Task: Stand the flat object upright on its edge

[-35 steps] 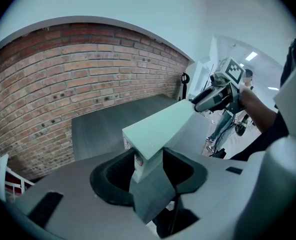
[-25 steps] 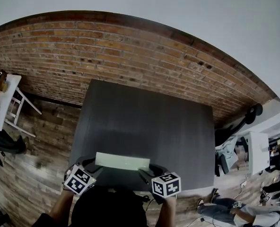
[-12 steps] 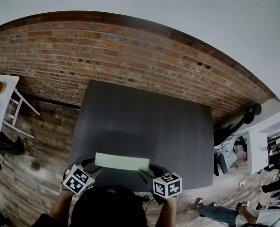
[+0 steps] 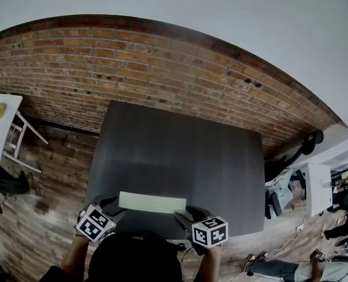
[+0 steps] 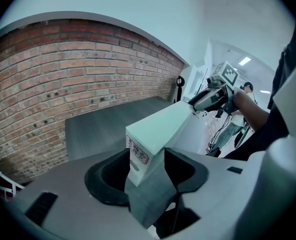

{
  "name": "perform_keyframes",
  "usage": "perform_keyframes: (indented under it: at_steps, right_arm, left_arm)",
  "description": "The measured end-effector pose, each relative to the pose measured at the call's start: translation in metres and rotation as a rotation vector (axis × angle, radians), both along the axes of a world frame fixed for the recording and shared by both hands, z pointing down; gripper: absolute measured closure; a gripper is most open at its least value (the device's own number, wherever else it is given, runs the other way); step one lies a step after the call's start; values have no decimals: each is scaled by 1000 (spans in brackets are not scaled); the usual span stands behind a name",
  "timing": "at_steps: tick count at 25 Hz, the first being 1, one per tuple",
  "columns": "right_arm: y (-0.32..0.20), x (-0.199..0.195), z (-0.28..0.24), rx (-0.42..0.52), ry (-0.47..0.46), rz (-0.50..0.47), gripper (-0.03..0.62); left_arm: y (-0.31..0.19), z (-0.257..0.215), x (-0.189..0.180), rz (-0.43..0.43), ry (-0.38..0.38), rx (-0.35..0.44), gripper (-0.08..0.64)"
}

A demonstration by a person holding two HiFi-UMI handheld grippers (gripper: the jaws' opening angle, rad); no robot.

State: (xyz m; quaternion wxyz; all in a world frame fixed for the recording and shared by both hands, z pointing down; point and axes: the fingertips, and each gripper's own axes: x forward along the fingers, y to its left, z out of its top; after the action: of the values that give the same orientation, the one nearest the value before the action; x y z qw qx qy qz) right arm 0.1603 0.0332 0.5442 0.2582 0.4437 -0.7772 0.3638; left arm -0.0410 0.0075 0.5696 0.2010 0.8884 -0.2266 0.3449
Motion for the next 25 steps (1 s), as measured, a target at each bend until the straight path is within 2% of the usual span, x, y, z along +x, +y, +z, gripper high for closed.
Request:
perform_keyframes:
  at_steps: [13, 25]
  right_arm:
    - [-3, 6, -13, 26, 13, 15, 351]
    - [0, -3, -35, 83, 32, -40, 351]
  left_arm:
    - [-3, -6, -5, 29, 18, -3, 348]
    - [6, -16, -17, 31, 45, -18, 348]
